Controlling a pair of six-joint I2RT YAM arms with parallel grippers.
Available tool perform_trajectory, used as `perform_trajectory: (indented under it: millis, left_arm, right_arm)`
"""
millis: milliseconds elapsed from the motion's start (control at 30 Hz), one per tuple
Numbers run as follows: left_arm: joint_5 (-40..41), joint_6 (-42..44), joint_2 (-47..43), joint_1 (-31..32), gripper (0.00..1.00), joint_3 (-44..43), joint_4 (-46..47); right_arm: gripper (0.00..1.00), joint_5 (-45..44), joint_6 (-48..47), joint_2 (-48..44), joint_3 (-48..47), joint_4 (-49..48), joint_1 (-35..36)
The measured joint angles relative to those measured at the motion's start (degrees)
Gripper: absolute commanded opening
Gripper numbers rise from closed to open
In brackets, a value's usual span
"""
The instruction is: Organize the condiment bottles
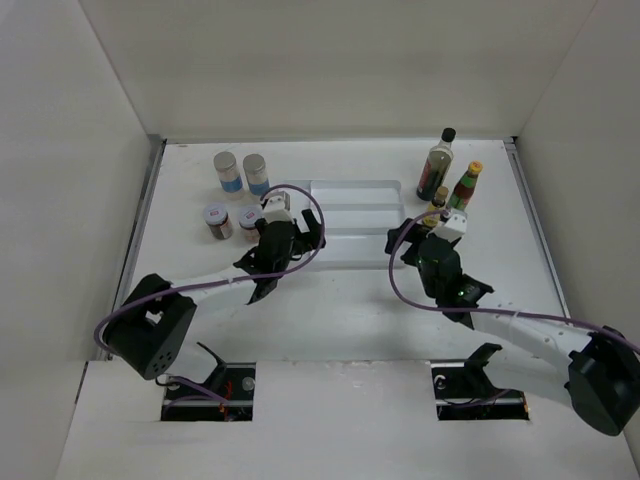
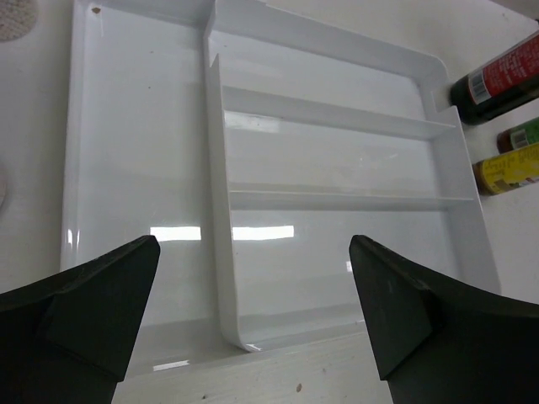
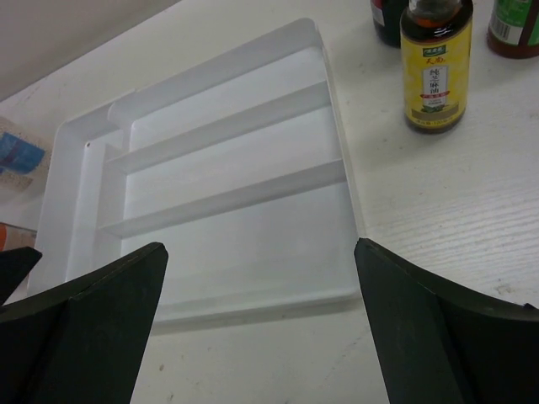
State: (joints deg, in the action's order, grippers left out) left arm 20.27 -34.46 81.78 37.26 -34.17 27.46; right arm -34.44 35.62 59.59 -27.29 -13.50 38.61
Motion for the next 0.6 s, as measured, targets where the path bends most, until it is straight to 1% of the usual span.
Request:
perform_trajectory:
  millis: [133,300,467,600]
  left_arm:
    - [0.0,0.2,-0.2,-0.4,1.00,-1.0,-2.3]
    - [0.9,0.6,-3.3,-1.2,1.00,-3.5,-5.8]
    - [7.3,1.4,-11.8,-1.2,1.00,-3.6,-9.4]
    - [15.1,5.2,-19.1,-0.5,1.00,-3.8,-14.3]
  right_arm:
    - [1.00,0.6,0.2,3.1,0.0,-2.3,1.0]
    - [1.00,2.4,-0.2,6.8,-0.2,-5.2,4.9]
    - [1.00,2.9,-2.2,9.5,-1.8,-7.3,11.0]
    - [1.00,3.3,-3.7,9.9,-2.9,-8.5,14.7]
